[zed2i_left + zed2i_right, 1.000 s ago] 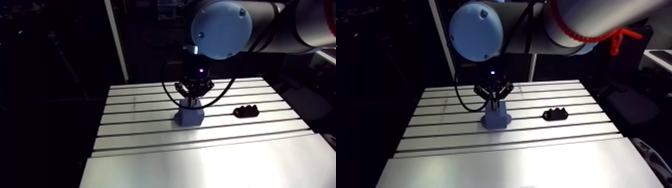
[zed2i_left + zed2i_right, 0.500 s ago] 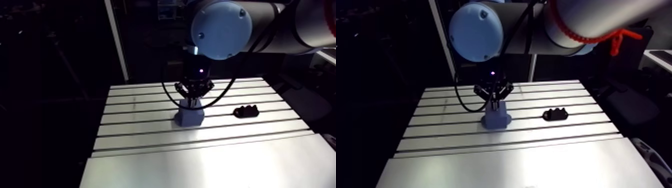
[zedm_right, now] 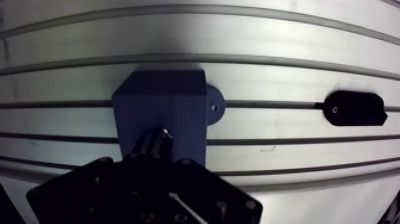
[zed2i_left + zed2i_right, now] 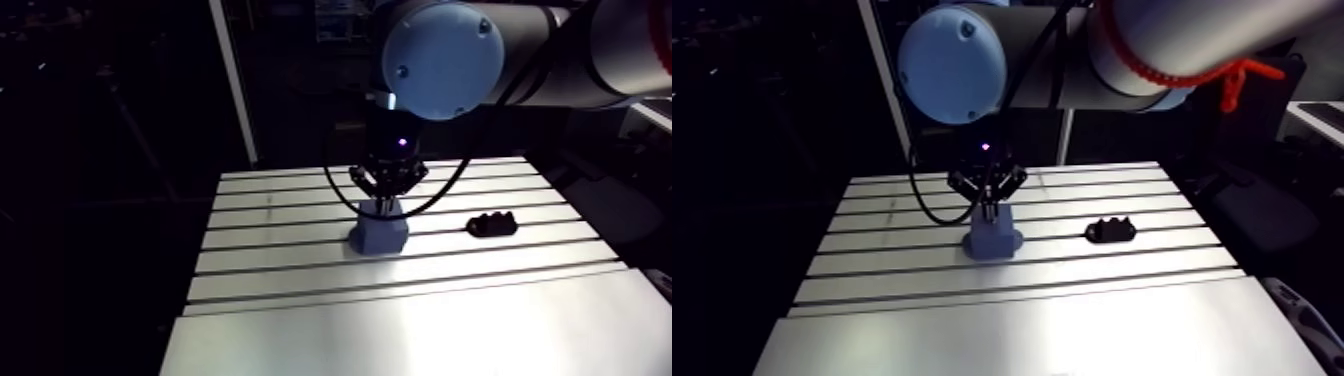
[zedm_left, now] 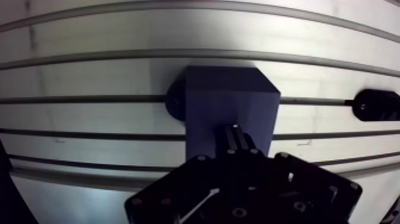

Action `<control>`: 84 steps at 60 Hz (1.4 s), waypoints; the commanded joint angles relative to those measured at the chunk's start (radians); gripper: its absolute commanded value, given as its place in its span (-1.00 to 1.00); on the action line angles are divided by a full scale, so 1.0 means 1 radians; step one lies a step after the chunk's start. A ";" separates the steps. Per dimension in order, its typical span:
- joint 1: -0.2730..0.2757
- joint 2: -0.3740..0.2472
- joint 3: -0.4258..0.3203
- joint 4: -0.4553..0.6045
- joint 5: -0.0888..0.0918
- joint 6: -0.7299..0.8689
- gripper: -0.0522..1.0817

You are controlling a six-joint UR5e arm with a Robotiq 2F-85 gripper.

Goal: Pick up the M10 bolt and insert it into the hex recess until seated.

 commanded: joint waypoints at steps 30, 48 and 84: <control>0.011 -0.041 -0.021 0.026 0.016 -0.035 -0.90; 0.025 -0.059 -0.096 0.112 0.011 -0.034 -0.90; 0.029 -0.122 -0.455 0.557 0.012 0.052 -0.90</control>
